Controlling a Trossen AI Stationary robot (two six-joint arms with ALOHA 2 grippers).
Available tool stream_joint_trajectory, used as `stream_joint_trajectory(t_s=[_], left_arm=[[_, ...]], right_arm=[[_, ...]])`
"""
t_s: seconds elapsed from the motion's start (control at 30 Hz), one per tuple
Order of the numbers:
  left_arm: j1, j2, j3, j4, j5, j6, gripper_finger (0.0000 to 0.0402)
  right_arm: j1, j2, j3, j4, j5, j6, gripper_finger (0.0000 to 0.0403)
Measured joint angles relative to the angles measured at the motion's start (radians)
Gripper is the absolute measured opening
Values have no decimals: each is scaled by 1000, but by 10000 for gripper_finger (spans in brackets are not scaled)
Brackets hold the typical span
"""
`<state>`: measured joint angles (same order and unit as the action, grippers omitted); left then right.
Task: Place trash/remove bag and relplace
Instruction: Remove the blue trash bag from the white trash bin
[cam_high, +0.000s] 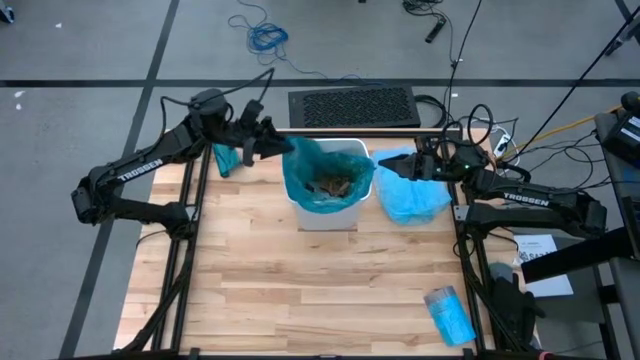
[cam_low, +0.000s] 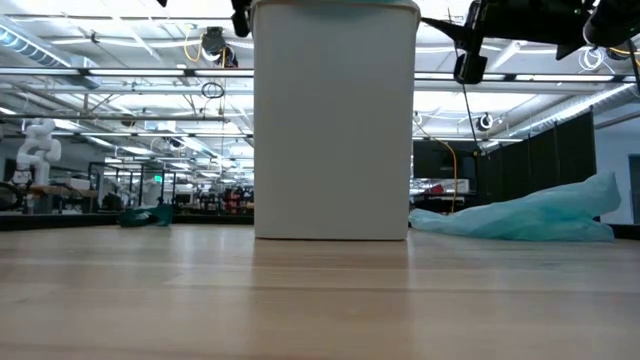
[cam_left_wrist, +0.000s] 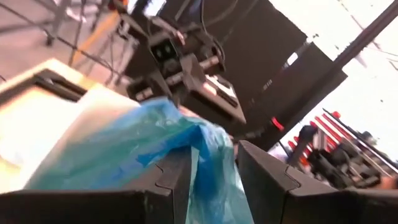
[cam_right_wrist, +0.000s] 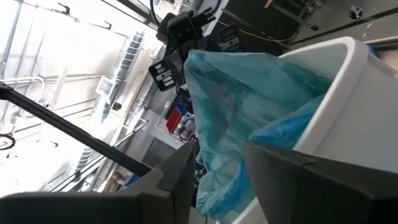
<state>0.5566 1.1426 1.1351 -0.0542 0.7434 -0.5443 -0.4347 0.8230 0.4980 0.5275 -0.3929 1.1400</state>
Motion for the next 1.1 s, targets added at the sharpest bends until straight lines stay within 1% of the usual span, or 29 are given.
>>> stream_joint_trajectory(t_s=[0.17,0.27,0.43,0.53,0.67,0.73,0.83,0.93,1.0,1.1], left_arm=[[-1,0,0,64,-53,0,128],[0,6,0,108,-111,1,128],[1,43,0,173,-200,0,128],[5,66,0,184,-237,0,128],[7,99,0,201,-251,-12,128],[7,112,0,258,-251,-45,128],[7,129,0,394,-240,-53,128],[7,132,0,490,-233,-53,128],[12,130,2,502,-226,-53,128],[23,118,2,458,-197,-54,128]], right_arm=[[0,0,0,28,0,0,130],[0,0,0,27,0,0,130],[0,0,0,34,2,4,130],[0,0,0,74,3,25,130],[0,0,0,140,4,49,130],[1,0,0,177,11,51,130],[1,0,0,211,31,52,130],[1,0,13,191,32,41,130],[1,0,18,187,31,30,130],[1,0,23,187,31,10,130]])
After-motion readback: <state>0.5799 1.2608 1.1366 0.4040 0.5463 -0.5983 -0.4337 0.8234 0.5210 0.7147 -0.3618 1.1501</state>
